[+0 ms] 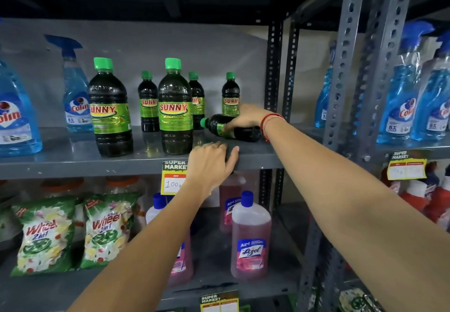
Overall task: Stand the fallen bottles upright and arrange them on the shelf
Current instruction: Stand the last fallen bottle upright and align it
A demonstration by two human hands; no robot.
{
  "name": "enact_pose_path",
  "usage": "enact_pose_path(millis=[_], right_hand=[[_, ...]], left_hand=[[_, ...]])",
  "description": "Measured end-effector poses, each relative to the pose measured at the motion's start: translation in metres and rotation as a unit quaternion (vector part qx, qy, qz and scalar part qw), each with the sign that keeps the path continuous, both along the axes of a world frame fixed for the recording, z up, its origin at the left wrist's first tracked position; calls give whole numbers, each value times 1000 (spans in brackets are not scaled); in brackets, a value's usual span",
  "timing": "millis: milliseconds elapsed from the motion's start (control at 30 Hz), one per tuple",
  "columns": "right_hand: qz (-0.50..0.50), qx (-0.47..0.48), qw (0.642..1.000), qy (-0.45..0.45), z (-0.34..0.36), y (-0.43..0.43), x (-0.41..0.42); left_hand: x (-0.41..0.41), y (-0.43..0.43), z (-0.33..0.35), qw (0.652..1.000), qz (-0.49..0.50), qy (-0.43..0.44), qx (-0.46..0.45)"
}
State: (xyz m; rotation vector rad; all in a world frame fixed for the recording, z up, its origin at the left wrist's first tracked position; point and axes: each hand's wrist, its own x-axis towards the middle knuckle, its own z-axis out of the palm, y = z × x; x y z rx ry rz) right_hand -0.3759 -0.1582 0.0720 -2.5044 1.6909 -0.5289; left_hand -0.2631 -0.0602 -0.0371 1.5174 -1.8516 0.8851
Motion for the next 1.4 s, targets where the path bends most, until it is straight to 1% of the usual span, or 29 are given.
enact_pose_path(millis=[67,167,233,333,400,467,533,600,667,733,767,867,933,967,1033,1133,1200,1333,1400], right_hand=[[-7,4,1000,22,-3,-1,1],[-36,-15,998,41,-7,-1,4],[-45,-19,998,26,-11,-2,8],[-63,-40,997,-30,-16,1,9],[-68,-64,992,-88,-18,1,6],[-63,-73,979,-180,-21,3,3],[-61,-55,950,-302,-25,4,0],[-57,-39,908,-412,-30,5,1],[-55,-34,872,-485,-35,6,1],[-49,-44,853,-518,-37,4,0],[-44,-53,853,-517,-38,3,-1],[-25,-79,877,-473,-40,1,-4],[-14,-78,885,-460,-41,0,-7],[-7,-70,886,-458,-41,1,-9],[8,-24,889,-457,-42,1,-12],[27,43,879,-474,-46,-6,-16],[29,52,888,-455,-49,-6,-19],[3,6,916,-401,-49,0,-17],[22,38,914,-403,-50,-4,-12]], left_hand=[[0,0,-2,1000,7,-7,-25],[-1,0,-2,999,8,-5,-51],[-1,0,-3,998,10,-4,-63],[0,-2,-4,998,8,-2,-64],[0,-3,-5,998,10,1,-58],[0,-4,-6,998,11,1,-55],[0,-5,-6,998,13,1,-58],[0,-5,-7,998,12,2,-63],[0,-7,-7,998,6,6,-62],[1,-8,-8,998,1,9,-60],[1,-9,-8,998,0,10,-60],[2,-10,-8,998,-4,10,-63],[2,-10,-9,998,-6,10,-68],[2,-10,-9,998,-6,10,-69],[2,-9,-9,998,-5,10,-69],[2,-9,-8,998,-5,8,-68],[1,-9,-8,998,-4,6,-65],[1,-8,-8,998,-1,5,-56],[1,-8,-8,999,-1,6,-54]])
